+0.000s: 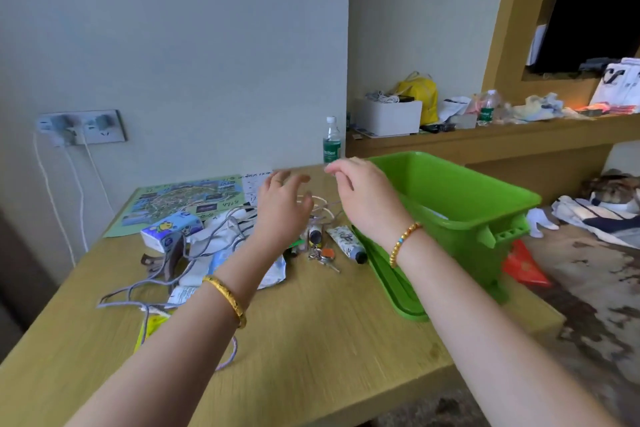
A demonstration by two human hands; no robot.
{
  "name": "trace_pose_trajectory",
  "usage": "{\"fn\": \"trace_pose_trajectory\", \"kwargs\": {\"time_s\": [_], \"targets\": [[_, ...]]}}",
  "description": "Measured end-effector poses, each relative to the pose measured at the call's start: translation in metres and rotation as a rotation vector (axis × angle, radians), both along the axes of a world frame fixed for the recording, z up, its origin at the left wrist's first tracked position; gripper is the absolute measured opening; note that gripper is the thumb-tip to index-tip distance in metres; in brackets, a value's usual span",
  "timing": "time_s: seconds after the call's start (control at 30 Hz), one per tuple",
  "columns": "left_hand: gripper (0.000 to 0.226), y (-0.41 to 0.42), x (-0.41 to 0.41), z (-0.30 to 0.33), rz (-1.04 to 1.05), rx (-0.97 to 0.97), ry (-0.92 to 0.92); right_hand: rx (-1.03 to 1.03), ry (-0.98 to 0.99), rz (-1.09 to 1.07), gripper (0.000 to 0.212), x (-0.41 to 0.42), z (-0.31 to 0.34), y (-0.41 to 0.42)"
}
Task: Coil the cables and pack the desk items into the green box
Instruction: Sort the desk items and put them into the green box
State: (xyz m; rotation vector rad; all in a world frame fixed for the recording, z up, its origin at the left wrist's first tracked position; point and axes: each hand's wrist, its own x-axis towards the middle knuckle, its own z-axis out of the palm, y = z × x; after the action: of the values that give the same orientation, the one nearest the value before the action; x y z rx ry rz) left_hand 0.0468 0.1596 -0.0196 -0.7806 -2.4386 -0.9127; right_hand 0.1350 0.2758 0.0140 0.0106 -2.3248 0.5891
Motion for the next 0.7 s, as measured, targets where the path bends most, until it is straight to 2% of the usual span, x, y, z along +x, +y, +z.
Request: {"fn": "trace_pose_trajectory", "kwargs": {"time_s": [0.27,0.37,0.47,0.57,0.7], "targets": [[0.034,-0.100,-0.003,-0.072,0.173,-0.020,-0.108,-0.110,-0.232,0.111,0.032,-0.040,-0.114,-0.072],[0.037,-0.119,-0.003,-0.092,0.105,-0.072,-0.201,-0.054,-0.272,0.164,0.031,-0.049,-0.142,-0.086],[0.045,-0.124,-0.008,-0.104,0.013,-0.219,-0.161,0.064,-0.316,0.170,0.035,-0.060,-0.158,-0.085],[0.043,-0.123,-0.017,-0.104,-0.014,-0.141,-0.199,0.121,-0.385,0.158,0.049,-0.070,-0.161,-0.076],[0.036,-0.124,-0.025,-0.097,0.014,0.082,-0.309,0.107,-0.429,0.159,0.061,-0.077,-0.163,-0.070]]}}
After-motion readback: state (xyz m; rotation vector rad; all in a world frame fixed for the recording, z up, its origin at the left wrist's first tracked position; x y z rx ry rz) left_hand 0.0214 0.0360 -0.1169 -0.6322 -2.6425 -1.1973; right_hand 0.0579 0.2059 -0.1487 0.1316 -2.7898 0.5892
